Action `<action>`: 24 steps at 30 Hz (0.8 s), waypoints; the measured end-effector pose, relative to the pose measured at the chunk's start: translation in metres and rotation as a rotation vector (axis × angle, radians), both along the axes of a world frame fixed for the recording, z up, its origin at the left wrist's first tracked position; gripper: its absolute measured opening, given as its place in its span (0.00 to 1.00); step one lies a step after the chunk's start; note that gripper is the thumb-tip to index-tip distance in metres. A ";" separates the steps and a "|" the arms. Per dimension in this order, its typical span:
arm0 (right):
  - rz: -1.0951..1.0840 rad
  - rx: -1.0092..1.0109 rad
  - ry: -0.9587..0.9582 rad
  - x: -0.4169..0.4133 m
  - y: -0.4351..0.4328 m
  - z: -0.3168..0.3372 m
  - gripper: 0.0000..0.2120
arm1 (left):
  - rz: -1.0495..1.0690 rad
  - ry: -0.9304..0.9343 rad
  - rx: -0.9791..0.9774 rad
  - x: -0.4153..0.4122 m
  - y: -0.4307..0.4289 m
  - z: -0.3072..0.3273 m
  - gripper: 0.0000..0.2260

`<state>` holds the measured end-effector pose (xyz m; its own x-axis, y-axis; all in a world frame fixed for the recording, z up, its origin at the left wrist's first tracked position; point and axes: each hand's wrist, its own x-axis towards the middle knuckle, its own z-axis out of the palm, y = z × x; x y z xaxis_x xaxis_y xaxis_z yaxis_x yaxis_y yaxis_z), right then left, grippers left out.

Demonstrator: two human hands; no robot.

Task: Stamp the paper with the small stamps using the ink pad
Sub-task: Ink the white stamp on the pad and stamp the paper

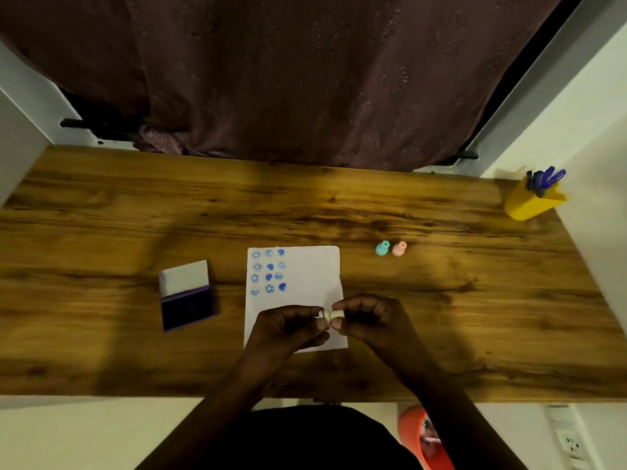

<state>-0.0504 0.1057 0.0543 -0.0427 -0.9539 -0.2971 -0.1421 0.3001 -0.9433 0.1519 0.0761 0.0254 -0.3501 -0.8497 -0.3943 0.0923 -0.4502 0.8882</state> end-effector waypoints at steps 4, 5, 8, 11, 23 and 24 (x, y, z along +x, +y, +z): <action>0.040 0.028 -0.005 -0.009 -0.001 0.001 0.11 | -0.013 -0.015 -0.010 -0.004 0.002 -0.002 0.10; 0.049 0.040 -0.013 -0.012 -0.001 0.001 0.11 | -0.014 -0.001 -0.016 -0.005 0.002 -0.001 0.10; 0.073 0.052 -0.020 -0.017 -0.004 0.001 0.09 | -0.017 0.028 -0.035 -0.009 0.000 0.001 0.09; 0.065 0.067 -0.024 -0.021 -0.004 0.001 0.06 | -0.009 0.018 -0.049 -0.015 -0.001 0.002 0.10; 0.040 -0.030 0.228 -0.059 -0.010 0.001 0.06 | -0.005 -0.075 -0.090 -0.055 -0.003 -0.002 0.13; 0.010 -0.067 0.294 -0.067 -0.014 0.001 0.07 | 0.002 -0.085 -0.083 -0.058 -0.004 -0.002 0.13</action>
